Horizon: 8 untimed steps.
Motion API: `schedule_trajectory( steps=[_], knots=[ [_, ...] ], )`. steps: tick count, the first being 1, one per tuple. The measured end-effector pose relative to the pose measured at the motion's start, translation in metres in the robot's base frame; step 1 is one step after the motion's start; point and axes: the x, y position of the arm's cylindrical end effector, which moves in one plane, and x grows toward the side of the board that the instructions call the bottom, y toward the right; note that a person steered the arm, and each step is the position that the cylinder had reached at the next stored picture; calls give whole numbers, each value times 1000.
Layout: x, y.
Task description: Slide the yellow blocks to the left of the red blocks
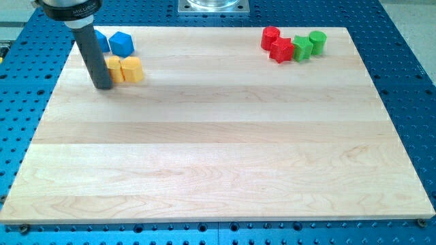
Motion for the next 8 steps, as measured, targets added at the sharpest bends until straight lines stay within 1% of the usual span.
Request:
schedule_trajectory(
  steps=[1, 2, 3, 4, 5, 6, 7, 8],
  knots=[
    [-21, -13],
    [-25, 48],
    [-31, 146],
    [-32, 191],
    [-14, 142],
    [30, 160],
    [13, 205],
    [13, 222]
  ],
)
